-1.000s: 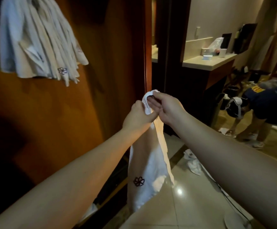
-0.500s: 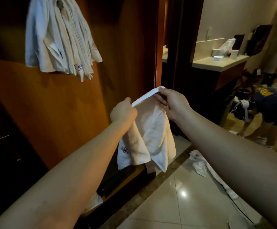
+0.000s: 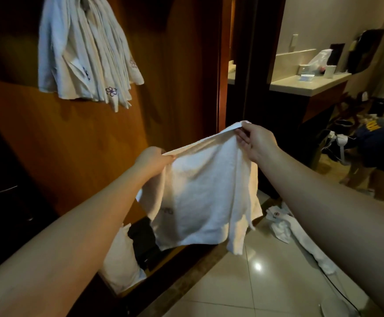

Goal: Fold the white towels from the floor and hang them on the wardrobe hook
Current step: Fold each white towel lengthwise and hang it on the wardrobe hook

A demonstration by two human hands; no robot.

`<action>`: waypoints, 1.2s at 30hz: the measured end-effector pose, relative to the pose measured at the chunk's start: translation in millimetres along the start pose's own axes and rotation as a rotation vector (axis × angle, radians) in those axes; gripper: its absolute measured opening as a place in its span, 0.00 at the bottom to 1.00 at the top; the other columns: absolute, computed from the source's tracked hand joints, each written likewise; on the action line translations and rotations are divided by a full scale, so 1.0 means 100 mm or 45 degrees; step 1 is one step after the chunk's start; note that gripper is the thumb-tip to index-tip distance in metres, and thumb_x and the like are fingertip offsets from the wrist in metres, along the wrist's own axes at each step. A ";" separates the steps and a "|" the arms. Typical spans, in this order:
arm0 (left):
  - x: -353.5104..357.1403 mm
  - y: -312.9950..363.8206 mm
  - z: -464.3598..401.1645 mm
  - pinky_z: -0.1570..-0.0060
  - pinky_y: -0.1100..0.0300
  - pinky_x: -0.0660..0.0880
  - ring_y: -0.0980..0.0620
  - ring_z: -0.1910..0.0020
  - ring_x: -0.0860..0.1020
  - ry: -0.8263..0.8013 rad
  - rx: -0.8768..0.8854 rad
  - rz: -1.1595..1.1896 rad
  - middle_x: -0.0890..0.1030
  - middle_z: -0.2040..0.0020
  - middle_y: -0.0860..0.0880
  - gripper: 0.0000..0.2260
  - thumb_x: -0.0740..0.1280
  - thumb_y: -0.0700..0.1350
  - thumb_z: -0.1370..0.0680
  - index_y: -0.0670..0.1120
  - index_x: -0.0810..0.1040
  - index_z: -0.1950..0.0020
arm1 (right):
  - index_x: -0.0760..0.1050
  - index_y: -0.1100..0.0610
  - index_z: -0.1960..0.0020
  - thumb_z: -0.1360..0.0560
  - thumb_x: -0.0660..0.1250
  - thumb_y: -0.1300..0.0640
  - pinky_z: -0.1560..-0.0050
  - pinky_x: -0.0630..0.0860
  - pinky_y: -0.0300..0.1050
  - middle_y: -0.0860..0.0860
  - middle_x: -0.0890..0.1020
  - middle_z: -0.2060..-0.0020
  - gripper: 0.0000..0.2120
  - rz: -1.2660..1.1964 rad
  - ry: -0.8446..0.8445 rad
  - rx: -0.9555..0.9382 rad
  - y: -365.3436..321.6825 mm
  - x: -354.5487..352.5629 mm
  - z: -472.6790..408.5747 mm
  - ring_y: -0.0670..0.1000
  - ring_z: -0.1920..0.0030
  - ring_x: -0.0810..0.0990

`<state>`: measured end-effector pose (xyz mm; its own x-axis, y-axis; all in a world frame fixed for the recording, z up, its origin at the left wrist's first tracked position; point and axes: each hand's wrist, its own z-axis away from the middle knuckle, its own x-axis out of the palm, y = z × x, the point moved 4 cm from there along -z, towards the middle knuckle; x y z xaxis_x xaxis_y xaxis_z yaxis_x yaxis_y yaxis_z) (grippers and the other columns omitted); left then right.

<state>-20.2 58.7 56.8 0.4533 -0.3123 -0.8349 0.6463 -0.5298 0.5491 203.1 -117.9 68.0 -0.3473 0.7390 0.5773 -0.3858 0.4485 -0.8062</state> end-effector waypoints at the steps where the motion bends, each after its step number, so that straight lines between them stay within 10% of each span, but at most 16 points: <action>1: -0.01 -0.01 0.02 0.65 0.57 0.71 0.53 0.63 0.75 -0.015 -0.022 0.036 0.77 0.60 0.52 0.14 0.66 0.60 0.21 0.49 0.78 0.49 | 0.78 0.62 0.51 0.21 0.70 0.64 0.54 0.83 0.40 0.56 0.84 0.52 0.01 -0.006 0.012 0.014 0.02 -0.03 -0.02 0.46 0.59 0.87; 6: -0.08 0.11 0.15 0.57 0.49 0.82 0.45 0.63 0.84 -0.067 -0.067 0.307 0.85 0.63 0.47 0.23 0.68 0.66 0.25 0.46 0.84 0.59 | 0.78 0.61 0.51 0.20 0.69 0.63 0.51 0.82 0.41 0.55 0.85 0.59 0.02 0.104 0.114 0.068 0.19 -0.18 -0.06 0.46 0.65 0.85; 13: 0.04 0.38 0.23 0.49 0.47 0.83 0.43 0.53 0.86 -0.322 -0.211 0.965 0.87 0.50 0.44 0.23 0.70 0.61 0.23 0.43 0.82 0.41 | 0.80 0.59 0.45 0.19 0.66 0.61 0.56 0.81 0.40 0.55 0.85 0.54 0.05 0.354 0.052 0.137 0.44 -0.29 0.11 0.47 0.57 0.86; 22: 0.38 0.55 0.17 0.37 0.41 0.76 0.40 0.43 0.81 -0.268 -0.623 1.449 0.81 0.40 0.37 0.18 0.65 0.49 0.16 0.37 0.74 0.33 | 0.63 0.32 0.39 0.37 0.67 0.23 0.45 0.77 0.36 0.37 0.72 0.39 0.30 1.118 -0.742 -0.463 0.70 0.01 0.97 0.35 0.43 0.76; 27: 0.44 0.52 0.16 0.42 0.50 0.80 0.45 0.48 0.82 -0.239 -0.779 1.625 0.82 0.44 0.43 0.18 0.67 0.49 0.17 0.38 0.75 0.34 | 0.60 0.39 0.28 0.33 0.79 0.42 0.45 0.62 0.17 0.34 0.60 0.40 0.40 1.454 -0.634 -0.685 1.04 -0.29 0.98 0.22 0.41 0.59; 31: 0.41 0.47 0.13 0.69 0.55 0.81 0.48 0.60 0.84 -0.208 -0.748 1.661 0.82 0.54 0.43 0.14 0.68 0.47 0.18 0.40 0.76 0.37 | 0.81 0.56 0.39 0.22 0.69 0.61 0.46 0.61 0.18 0.39 0.73 0.47 0.12 1.379 -0.420 -0.885 0.93 -0.29 0.92 0.27 0.45 0.69; 36: 0.34 0.33 0.13 0.70 0.52 0.83 0.48 0.69 0.85 -0.213 -0.625 1.769 0.85 0.64 0.42 0.11 0.64 0.46 0.16 0.37 0.76 0.47 | 0.80 0.42 0.52 0.19 0.61 0.58 0.58 0.69 0.24 0.28 0.80 0.61 0.13 1.209 -0.418 -0.872 0.62 -0.04 0.99 0.30 0.55 0.77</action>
<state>8.7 20.8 46.3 0.8149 -0.4370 0.3808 -0.0816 0.5639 0.8218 95.6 -143.2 28.3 -0.4844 0.7997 -0.3547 0.6364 0.0439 -0.7701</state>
